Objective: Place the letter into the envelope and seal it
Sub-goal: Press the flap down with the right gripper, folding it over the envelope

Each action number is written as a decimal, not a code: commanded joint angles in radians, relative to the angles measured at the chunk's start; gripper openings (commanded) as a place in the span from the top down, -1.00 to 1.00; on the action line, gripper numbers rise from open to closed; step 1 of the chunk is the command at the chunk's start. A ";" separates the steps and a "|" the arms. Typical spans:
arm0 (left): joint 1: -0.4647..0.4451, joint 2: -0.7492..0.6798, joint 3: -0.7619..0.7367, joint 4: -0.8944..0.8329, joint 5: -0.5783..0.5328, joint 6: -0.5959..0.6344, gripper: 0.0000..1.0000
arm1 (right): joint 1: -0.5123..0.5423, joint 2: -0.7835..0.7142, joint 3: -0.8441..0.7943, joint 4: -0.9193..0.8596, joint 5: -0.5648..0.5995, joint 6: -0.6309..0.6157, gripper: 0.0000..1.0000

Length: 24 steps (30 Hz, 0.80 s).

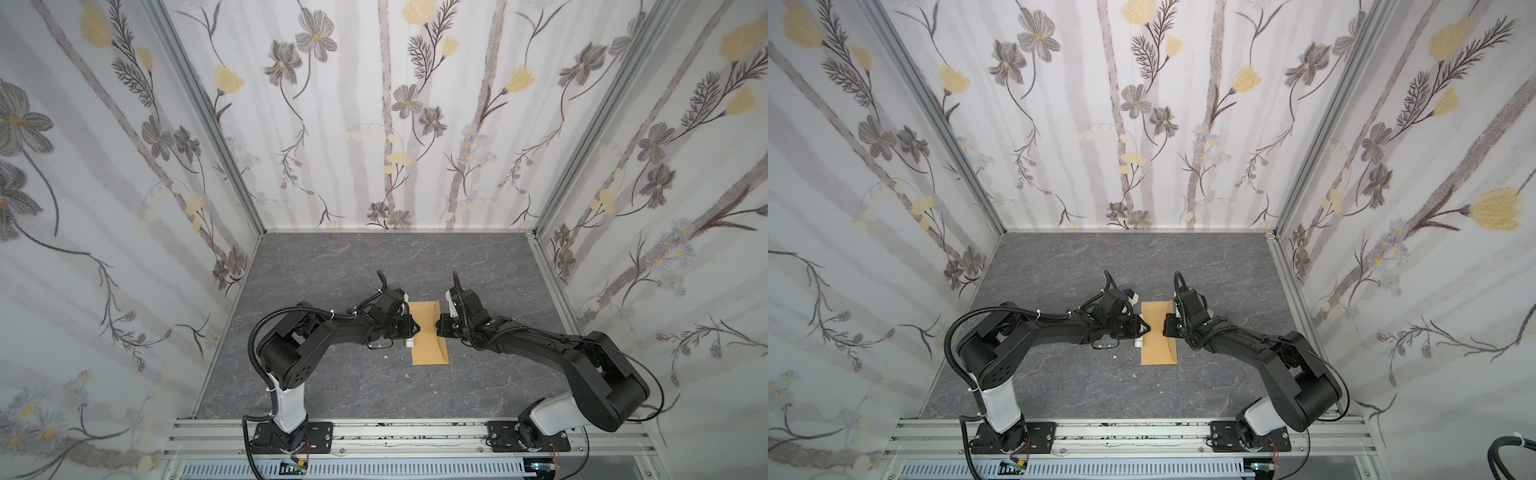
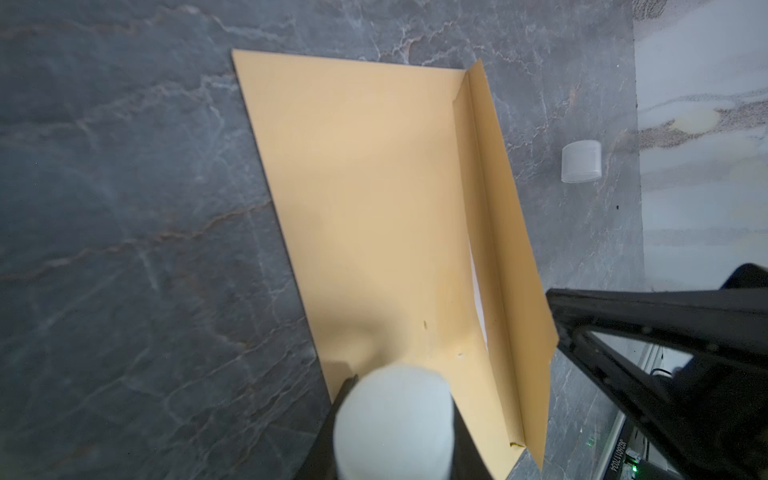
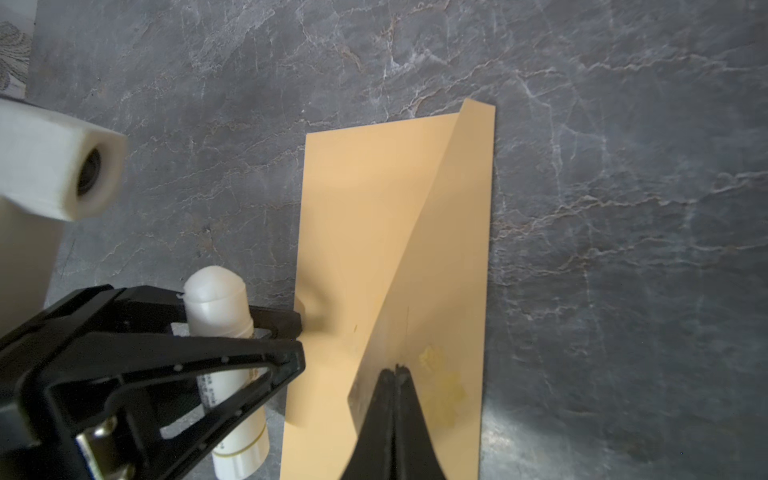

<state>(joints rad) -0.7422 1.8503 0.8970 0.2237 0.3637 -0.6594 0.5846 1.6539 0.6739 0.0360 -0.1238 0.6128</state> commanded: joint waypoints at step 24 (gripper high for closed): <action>0.001 0.046 0.010 -0.023 0.023 -0.055 1.00 | 0.046 0.180 0.021 0.097 -0.039 0.048 1.00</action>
<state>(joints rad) -0.7406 1.8824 0.9085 0.2642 0.3954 -0.7048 0.6273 1.8088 0.6895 0.1478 -0.1528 0.6479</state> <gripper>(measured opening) 0.247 0.050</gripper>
